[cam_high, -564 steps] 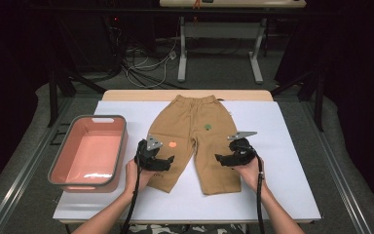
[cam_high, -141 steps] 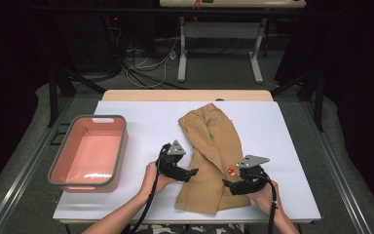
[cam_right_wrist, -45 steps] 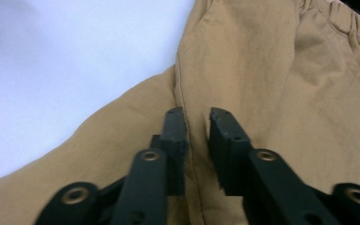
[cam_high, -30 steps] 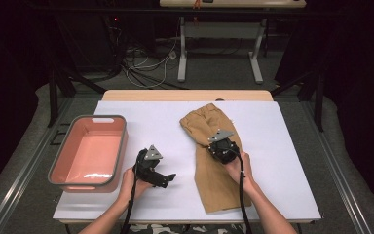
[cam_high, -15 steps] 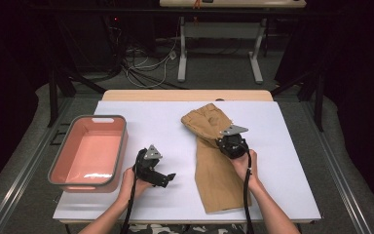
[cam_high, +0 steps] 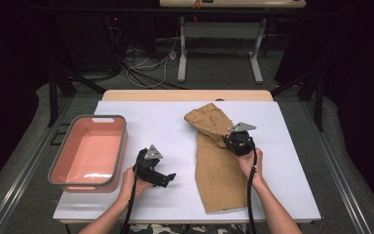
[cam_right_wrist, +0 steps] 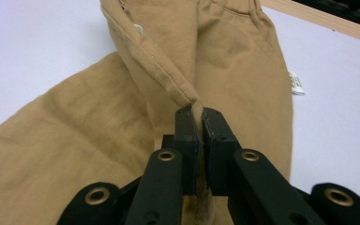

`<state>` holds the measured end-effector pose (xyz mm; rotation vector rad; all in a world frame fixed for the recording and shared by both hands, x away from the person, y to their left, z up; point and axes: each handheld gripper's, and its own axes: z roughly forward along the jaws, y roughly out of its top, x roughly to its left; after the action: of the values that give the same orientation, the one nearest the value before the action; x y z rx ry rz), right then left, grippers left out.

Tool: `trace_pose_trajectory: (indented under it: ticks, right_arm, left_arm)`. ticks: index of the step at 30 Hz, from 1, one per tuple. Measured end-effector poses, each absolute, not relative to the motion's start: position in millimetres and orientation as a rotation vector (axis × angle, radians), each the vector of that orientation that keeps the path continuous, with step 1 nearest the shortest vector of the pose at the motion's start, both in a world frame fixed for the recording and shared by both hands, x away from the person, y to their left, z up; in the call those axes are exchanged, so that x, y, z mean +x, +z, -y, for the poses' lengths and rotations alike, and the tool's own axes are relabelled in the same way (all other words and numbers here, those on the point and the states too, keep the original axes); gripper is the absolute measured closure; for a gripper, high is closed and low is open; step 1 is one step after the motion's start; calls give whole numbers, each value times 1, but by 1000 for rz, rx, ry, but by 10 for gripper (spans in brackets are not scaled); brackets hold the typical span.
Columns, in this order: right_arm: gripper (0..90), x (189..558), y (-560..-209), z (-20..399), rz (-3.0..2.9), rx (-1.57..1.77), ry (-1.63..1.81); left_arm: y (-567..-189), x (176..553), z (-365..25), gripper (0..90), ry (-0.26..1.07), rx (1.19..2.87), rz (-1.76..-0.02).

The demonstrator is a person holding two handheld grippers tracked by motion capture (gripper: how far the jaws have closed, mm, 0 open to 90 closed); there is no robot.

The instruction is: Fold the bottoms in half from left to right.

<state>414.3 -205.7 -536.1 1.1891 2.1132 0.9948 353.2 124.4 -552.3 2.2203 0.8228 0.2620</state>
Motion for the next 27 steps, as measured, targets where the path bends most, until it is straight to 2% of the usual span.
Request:
trace_pose_trajectory:
  ticks: [27]
  right_arm:
    - [853,431,-553,237,-2045,1416,909]
  left_arm:
    - [-552,353,-127,0,265,2209,-837]
